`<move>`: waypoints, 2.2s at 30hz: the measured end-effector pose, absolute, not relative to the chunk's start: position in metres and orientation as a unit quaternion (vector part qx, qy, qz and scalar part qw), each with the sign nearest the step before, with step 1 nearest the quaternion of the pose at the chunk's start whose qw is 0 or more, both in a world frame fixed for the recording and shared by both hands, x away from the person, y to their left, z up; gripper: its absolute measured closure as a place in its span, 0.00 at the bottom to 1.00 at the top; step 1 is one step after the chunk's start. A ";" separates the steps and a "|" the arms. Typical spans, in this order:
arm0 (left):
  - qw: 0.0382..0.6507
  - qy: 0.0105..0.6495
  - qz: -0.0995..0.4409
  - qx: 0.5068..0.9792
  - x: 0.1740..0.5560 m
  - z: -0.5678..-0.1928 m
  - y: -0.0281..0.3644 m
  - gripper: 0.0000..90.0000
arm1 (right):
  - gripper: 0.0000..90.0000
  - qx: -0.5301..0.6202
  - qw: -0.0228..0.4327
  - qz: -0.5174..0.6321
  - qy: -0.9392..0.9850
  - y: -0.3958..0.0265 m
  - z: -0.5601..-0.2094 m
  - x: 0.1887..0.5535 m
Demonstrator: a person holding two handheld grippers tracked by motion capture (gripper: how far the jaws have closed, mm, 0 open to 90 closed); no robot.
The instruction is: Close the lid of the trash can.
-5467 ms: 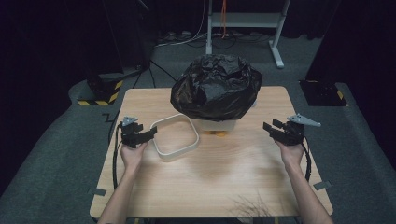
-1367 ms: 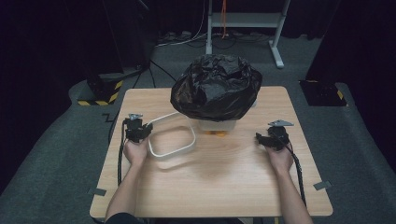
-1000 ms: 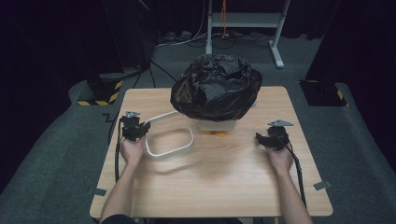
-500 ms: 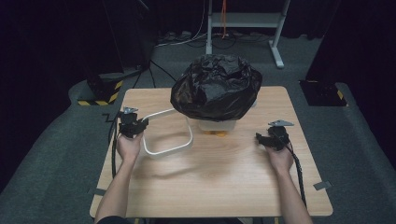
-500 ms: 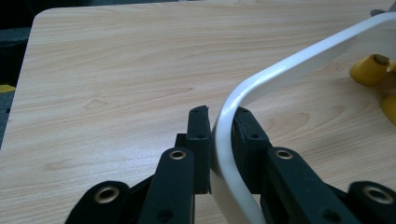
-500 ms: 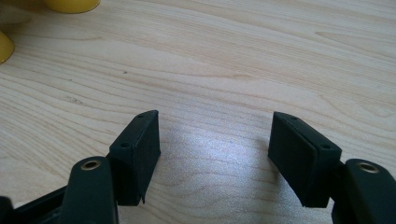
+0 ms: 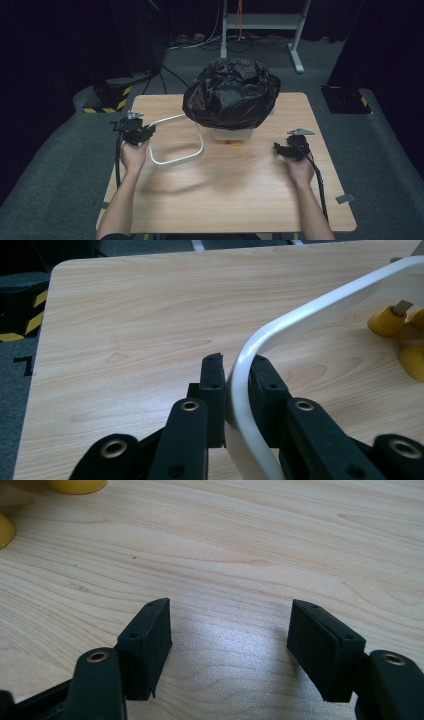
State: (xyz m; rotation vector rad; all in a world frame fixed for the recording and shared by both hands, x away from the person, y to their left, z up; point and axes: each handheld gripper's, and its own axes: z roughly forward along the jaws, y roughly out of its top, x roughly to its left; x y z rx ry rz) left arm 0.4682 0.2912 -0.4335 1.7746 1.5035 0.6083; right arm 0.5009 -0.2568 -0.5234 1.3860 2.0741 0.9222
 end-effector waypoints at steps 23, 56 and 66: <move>0.361 0.585 0.258 0.680 0.456 -0.387 0.314 0.87 | 0.38 0.506 0.239 0.337 0.757 -0.257 -0.523 0.501; 0.365 0.592 0.261 0.670 0.454 -0.341 0.331 0.87 | 0.38 0.499 0.237 0.338 0.762 -0.256 -0.523 0.500; 0.380 0.592 0.256 0.663 0.464 -0.320 0.333 0.87 | 0.38 0.500 0.237 0.339 0.761 -0.256 -0.523 0.501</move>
